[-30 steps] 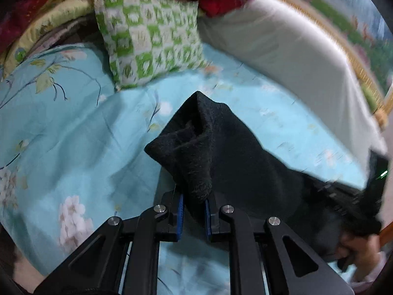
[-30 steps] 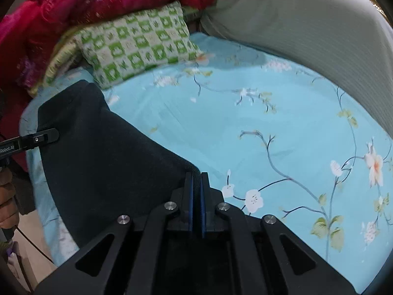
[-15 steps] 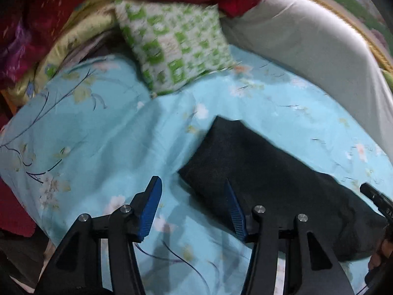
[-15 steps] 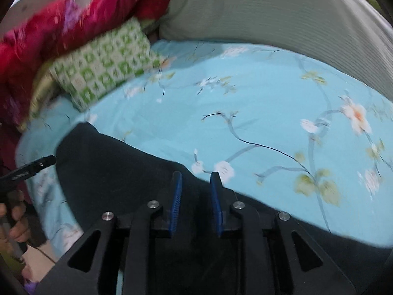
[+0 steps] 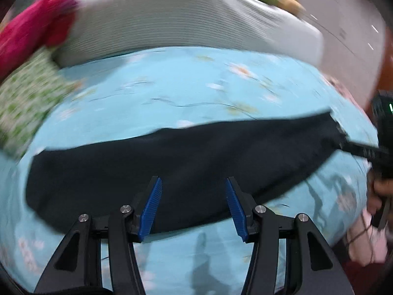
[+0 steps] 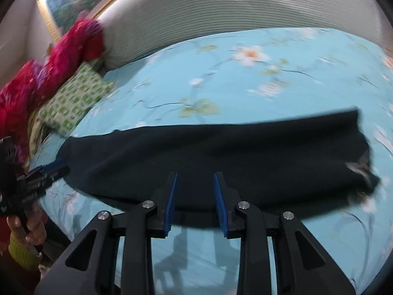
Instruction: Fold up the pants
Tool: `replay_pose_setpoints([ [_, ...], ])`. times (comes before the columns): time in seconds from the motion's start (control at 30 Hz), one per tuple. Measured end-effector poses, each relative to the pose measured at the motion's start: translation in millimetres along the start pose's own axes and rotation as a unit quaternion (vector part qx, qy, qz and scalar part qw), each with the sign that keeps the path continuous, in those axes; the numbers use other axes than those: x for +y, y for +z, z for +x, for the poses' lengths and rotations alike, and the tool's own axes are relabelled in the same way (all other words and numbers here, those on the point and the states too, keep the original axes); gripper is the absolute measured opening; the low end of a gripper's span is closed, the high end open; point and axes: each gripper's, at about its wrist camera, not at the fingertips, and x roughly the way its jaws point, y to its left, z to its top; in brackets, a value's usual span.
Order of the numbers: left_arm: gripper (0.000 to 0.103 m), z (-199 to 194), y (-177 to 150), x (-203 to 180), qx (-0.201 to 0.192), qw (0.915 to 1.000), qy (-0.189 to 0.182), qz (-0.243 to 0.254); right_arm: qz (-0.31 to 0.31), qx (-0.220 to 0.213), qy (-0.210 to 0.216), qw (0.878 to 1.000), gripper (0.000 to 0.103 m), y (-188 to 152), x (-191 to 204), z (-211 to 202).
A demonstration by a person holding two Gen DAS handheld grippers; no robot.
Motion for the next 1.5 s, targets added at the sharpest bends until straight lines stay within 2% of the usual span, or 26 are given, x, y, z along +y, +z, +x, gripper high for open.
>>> replay_pose_setpoints([
  [0.03,0.054,8,3,-15,0.008,0.9996,-0.014,0.024,0.012,-0.002,-0.004,1.0,0.032,-3,-10,-5],
  [0.2,0.054,37,9,-60,0.035,0.9931,-0.032,0.107,0.066,-0.008,-0.016,0.998,0.036,-16,-47,-21],
  [0.27,0.052,50,11,-74,0.051,0.9884,-0.033,0.139,0.08,-0.011,-0.017,0.997,0.036,-18,-56,-25],
  [0.33,0.046,60,8,-83,0.063,0.984,-0.023,0.166,0.091,-0.013,-0.017,0.996,0.036,-20,-63,-27],
  [0.47,0.045,78,7,-87,0.093,0.9764,-0.021,0.194,0.108,-0.017,-0.008,0.994,0.036,-23,-72,-28],
  [0.67,0.046,82,2,-89,0.111,0.9671,-0.04,0.226,0.129,-0.018,0.002,0.991,0.036,-25,-84,-25],
  [0.87,0.044,91,1,-92,0.121,0.9607,-0.046,0.246,0.163,-0.023,0.0,0.986,0.036,-25,-102,-24],
  [0.93,0.038,94,3,-93,0.122,0.9601,-0.05,0.247,0.179,-0.026,0.0,0.983,0.036,-25,-110,-24],
  [1.0,0.02,96,3,-92,0.12,0.9596,-0.045,0.251,0.195,-0.032,0.0,0.98,0.036,-22,-119,-23],
  [1.13,0.009,95,6,-88,0.115,0.9626,-0.046,0.241,0.21,-0.052,-0.005,0.976,0.036,-17,-128,-24],
  [1.17,0.008,95,7,-86,0.112,0.9637,-0.047,0.238,0.21,-0.055,-0.005,0.976,0.033,-16,-129,-24],
  [1.2,0.008,94,8,-85,0.11,0.9647,-0.047,0.235,0.208,-0.057,-0.01,0.976,0.016,-15,-129,-25],
  [1.23,0.007,93,9,-85,0.107,0.9653,-0.047,0.233,0.204,-0.057,-0.015,0.977,0.006,-14,-128,-25],
  [1.33,0.006,84,14,-85,0.094,0.9673,-0.046,0.231,0.196,-0.071,-0.006,0.978,0.006,-11,-125,-36],
  [1.4,0.006,74,18,-84,0.086,0.9683,-0.057,0.227,0.185,-0.082,-0.004,0.979,0.006,-8,-121,-45],
  [1.5,0.006,65,17,-85,0.077,0.9673,-0.064,0.233,0.174,-0.099,0.001,0.98,0.006,-4,-118,-63],
])
